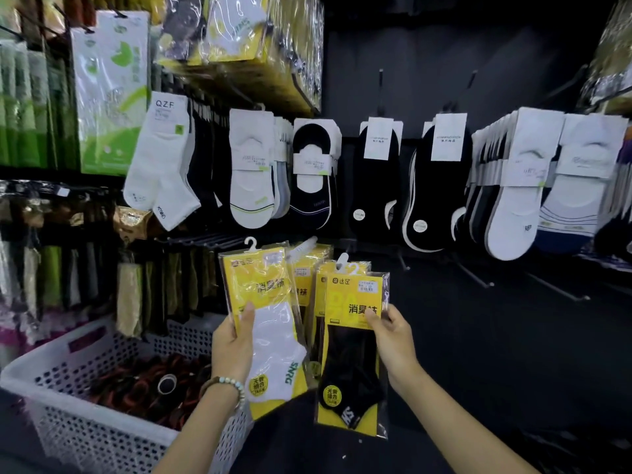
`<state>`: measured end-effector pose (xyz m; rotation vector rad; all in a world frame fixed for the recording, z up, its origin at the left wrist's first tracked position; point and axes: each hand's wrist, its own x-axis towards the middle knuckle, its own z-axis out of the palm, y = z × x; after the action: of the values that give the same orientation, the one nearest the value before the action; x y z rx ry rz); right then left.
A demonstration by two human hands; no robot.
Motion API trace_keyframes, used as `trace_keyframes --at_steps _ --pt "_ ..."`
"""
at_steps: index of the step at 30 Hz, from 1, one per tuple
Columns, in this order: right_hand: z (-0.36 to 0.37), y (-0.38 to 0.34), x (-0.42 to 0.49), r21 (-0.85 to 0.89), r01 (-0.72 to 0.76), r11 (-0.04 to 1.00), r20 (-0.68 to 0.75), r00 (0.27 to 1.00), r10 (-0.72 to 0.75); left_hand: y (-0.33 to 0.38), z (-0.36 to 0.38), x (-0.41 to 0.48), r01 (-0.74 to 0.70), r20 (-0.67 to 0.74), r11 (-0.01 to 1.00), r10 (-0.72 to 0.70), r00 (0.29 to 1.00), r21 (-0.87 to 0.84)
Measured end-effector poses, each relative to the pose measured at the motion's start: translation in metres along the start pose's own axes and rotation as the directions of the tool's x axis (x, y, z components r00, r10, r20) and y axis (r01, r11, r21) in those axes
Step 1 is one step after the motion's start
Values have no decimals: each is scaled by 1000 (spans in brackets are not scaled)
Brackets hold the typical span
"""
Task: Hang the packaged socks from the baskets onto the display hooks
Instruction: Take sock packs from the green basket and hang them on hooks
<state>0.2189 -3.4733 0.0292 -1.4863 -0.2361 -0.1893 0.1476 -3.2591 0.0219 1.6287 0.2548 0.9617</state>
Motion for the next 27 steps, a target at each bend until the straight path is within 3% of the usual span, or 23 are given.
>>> trace_keyframes --at_steps 7,14,19,21,25,27 --pt "18 10 32 -137 23 990 31 999 -19 1 -6 6 26 -14 1000 -26 1000 -8" --pt "4 42 36 -269 -173 947 -186 975 125 -7 -8 3 27 11 1000 -27 1000 -7" --pt "-4 43 17 -287 -75 955 -220 975 11 -13 -3 -2 23 120 997 -13 993 -76" --pt "0 33 8 -208 -46 977 -149 989 14 -12 5 -8 47 193 993 -25 981 -111" --pt "13 7 -9 -32 -86 996 130 987 89 -4 29 -26 117 348 979 -54 936 -164" --pt "15 3 -14 14 -65 998 174 983 61 -1 40 -34 126 408 977 -47 912 -171"
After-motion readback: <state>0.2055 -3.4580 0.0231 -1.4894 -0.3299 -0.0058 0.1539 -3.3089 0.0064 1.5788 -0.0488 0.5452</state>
